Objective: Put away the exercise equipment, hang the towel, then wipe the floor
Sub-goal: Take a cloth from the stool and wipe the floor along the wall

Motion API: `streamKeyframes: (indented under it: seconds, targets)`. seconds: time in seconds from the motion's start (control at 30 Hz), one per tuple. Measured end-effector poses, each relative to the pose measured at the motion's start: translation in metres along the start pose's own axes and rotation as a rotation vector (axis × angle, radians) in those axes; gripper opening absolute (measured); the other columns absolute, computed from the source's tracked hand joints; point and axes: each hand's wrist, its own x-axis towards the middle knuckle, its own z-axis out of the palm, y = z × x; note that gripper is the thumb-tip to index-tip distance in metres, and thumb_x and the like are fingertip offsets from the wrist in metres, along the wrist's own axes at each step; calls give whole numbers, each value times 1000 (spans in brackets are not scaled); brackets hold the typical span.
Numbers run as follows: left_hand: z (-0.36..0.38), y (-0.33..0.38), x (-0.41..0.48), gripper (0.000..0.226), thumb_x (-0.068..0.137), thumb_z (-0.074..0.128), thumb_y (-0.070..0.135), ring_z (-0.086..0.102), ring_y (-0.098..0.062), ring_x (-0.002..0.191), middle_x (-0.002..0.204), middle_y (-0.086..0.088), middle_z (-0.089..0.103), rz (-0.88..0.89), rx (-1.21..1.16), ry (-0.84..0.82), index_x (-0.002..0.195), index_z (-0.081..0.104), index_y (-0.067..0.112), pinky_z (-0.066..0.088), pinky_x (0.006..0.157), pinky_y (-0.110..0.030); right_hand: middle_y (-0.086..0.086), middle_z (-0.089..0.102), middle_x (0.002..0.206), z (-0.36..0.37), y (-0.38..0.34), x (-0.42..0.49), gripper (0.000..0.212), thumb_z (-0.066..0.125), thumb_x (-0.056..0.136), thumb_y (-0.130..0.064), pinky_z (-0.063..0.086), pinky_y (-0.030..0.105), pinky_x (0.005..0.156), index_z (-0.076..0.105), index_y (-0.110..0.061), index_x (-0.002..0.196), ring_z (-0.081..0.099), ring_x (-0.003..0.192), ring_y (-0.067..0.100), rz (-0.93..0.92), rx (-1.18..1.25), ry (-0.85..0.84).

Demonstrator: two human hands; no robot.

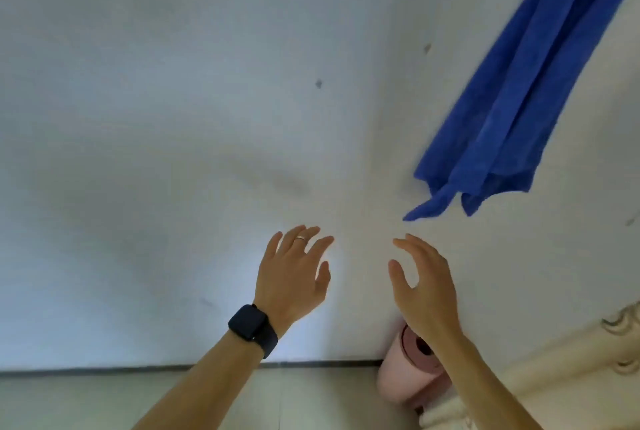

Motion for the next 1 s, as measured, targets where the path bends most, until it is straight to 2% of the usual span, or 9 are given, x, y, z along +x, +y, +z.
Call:
streamKeyframes:
  seconds: [0.13, 0.27, 0.33, 0.43, 0.57, 0.77, 1.0]
  targets:
    - [9, -53, -96, 44, 93, 55, 35, 43, -16, 138, 142, 6, 55, -272, 0, -236, 137, 55, 32, 29, 117, -44, -20, 45, 147, 64, -18, -44, 35, 53, 100, -37, 24, 22, 113, 55, -39, 135, 30, 142, 7, -122, -109, -420]
    - [-12, -94, -191, 46, 98, 46, 37, 34, -11, 142, 148, 10, 47, -557, -14, -302, 144, 45, 34, 20, 120, -40, -27, 41, 149, 115, -71, -89, 35, 46, 102, -43, 23, 27, 119, 53, -45, 136, 21, 146, 1, -316, -198, -621]
    - [-30, -108, -239, 46, 98, 46, 38, 36, -11, 140, 147, 11, 49, -667, -16, -277, 144, 46, 35, 21, 120, -39, -25, 42, 149, 135, -102, -112, 35, 44, 102, -44, 19, 26, 117, 54, -43, 136, 20, 147, 1, -427, -209, -685]
    - [-66, -123, -314, 44, 98, 45, 39, 43, -12, 134, 142, 10, 54, -822, 8, -233, 142, 48, 35, 28, 116, -35, -24, 48, 146, 161, -152, -157, 32, 46, 102, -44, 23, 28, 116, 58, -43, 132, 24, 146, 2, -574, -170, -744]
    - [-126, -128, -450, 44, 98, 44, 41, 46, -13, 132, 141, 9, 55, -1064, 52, -150, 142, 47, 35, 32, 113, -35, -21, 52, 144, 186, -231, -260, 31, 49, 101, -41, 24, 29, 116, 61, -40, 130, 27, 146, 6, -790, -113, -877]
    - [-203, -88, -654, 44, 99, 43, 40, 45, -12, 132, 143, 11, 53, -1396, 71, -44, 143, 47, 36, 32, 111, -31, -20, 46, 149, 196, -312, -441, 39, 42, 102, -48, 22, 35, 122, 52, -41, 139, 26, 148, 7, -1126, -112, -1086]
    - [-273, -10, -839, 43, 99, 45, 38, 48, -14, 128, 140, 11, 54, -1770, 106, 109, 142, 48, 37, 36, 108, -30, -23, 45, 149, 198, -381, -622, 39, 44, 101, -47, 24, 31, 120, 50, -42, 139, 22, 148, 5, -1404, -20, -1258]
